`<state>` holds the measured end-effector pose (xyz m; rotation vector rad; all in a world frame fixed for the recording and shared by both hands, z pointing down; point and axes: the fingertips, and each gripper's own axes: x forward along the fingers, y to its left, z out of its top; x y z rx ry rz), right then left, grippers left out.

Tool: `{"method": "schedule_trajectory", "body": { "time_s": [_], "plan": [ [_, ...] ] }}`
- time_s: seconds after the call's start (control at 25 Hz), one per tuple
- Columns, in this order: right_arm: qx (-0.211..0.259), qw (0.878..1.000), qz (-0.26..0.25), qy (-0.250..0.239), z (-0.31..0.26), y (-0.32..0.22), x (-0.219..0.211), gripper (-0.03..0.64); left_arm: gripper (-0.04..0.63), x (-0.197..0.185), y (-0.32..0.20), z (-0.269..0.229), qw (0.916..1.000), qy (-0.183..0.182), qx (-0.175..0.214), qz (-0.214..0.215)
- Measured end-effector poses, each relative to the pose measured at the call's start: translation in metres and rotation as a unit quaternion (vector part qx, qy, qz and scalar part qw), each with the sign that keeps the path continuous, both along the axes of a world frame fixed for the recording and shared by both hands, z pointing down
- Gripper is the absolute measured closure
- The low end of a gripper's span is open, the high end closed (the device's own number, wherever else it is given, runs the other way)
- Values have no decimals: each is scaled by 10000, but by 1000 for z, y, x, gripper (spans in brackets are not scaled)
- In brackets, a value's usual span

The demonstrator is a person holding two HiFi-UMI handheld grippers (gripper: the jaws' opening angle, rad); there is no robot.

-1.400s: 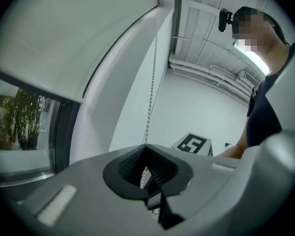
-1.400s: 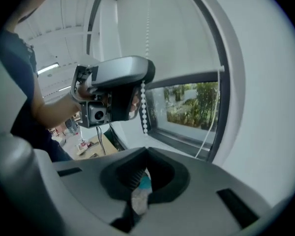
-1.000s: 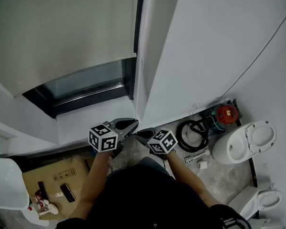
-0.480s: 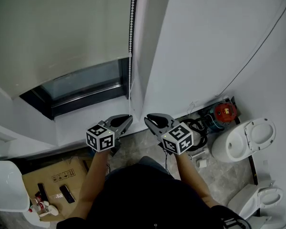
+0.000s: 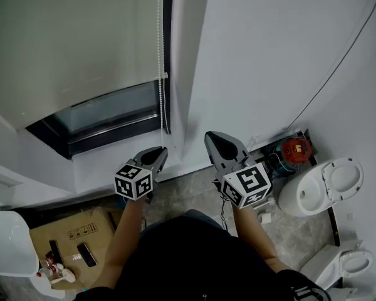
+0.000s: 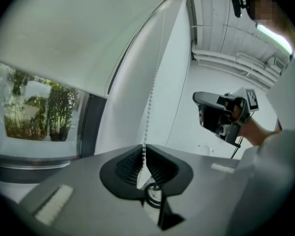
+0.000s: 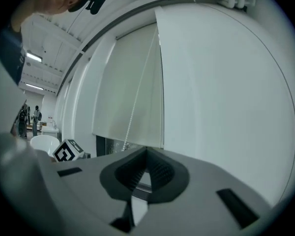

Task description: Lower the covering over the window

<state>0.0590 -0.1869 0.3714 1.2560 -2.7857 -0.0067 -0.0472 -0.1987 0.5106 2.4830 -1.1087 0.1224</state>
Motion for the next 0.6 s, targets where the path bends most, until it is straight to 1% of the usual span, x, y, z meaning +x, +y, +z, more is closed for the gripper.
{"method": "schedule_trajectory", "body": {
  "time_s": [0.04, 0.12, 0.2, 0.28, 0.36, 0.48, 0.56, 0.6],
  "plan": [
    [46, 10000, 46, 34, -3, -1, 3, 604, 580, -5, -3, -6, 9997, -129, 61, -195],
    [145, 9998, 132, 97, -10, -3, 8, 604, 580, -18, -7, -29, 9972, -221, 296, -652],
    [307, 9991, 241, 172, -20, -6, 14, 604, 578, -29, -8, -62, 9924, -212, 668, -1008],
    [544, 9976, 365, 237, -33, -9, 17, 604, 578, -37, -6, -99, 9858, -225, 1080, -1266],
    [810, 9952, 481, 272, -47, -12, 20, 604, 578, -44, -2, -137, 9760, -295, 1476, -1572],
    [1104, 9917, 586, 313, -68, -13, 23, 604, 580, -53, 7, -187, 9563, -535, 1993, -2073],
    [1253, 9898, 607, 294, -82, -13, 24, 604, 580, -55, 16, -214, 9447, -631, 2269, -2281],
    [1320, 9890, 609, 281, -88, -13, 25, 604, 580, -56, 20, -225, 9405, -642, 2376, -2342]
  ]
}}
